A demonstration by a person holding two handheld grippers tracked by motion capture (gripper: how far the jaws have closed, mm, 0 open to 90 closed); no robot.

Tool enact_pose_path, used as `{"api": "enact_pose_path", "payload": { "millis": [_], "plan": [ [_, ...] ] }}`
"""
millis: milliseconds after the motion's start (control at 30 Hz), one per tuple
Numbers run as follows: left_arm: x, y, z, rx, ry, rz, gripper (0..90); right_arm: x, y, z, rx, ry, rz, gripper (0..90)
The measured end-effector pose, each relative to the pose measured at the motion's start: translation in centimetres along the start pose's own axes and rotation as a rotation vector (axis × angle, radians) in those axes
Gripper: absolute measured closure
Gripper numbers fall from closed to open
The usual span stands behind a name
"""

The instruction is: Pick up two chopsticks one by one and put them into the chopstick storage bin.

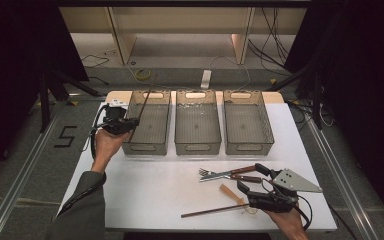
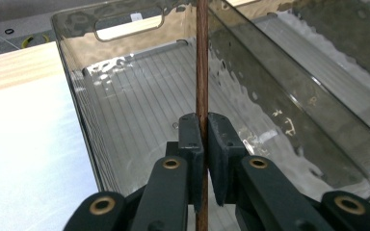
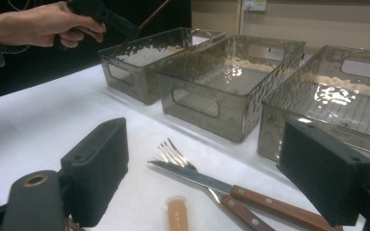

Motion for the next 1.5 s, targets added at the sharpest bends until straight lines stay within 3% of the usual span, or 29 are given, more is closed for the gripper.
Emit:
{"api": "enact_pose_path", "payload": {
  "millis": [133, 267, 467, 633, 933, 1067, 1500],
  "plan": [
    [-0.1, -0.2, 0.1, 0.003, 0.007, 0.012, 84.1, 0.0, 0.0, 0.0, -0.001, 0.000, 0.000, 18.2],
    [-0.3, -0.5, 0.3, 0.033, 0.029, 0.014, 82.7, 0.0, 0.0, 0.0, 0.000, 0.001, 0.000, 18.3],
    [0.6, 0.1, -0.1, 0.047, 0.032, 0.010, 51.2, 0.2, 0.1, 0.0, -0.001, -0.001, -0.003, 18.3],
    [1.9, 0.9, -1.0, 0.055, -0.012, -0.008, 36.3, 0.1, 0.1, 0.0, 0.000, 0.001, -0.005, 18.3],
    [3.9, 1.9, -4.7, -0.011, -0.112, -0.047, 22.7, 0.4, 0.2, 0.0, -0.002, -0.005, -0.011, 18.3],
    [4.3, 2.0, -6.5, -0.063, -0.141, -0.046, 20.5, 0.3, 0.2, 0.0, 0.003, -0.004, -0.010, 18.3],
    [5.2, 1.2, -10.4, -0.142, -0.226, -0.041, 17.3, 0.4, 0.2, 0.0, 0.007, -0.005, -0.012, 18.3]
  ]
}}
Point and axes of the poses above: each handheld gripper's, and its own axes: x roughly backward along the jaws, y roughly out of its top, z roughly to its left, the point moved 5 cm from there along -x, roughly forward along the jaws, and after that the axes turned 5 degrees about y, right-handed, at the moved point
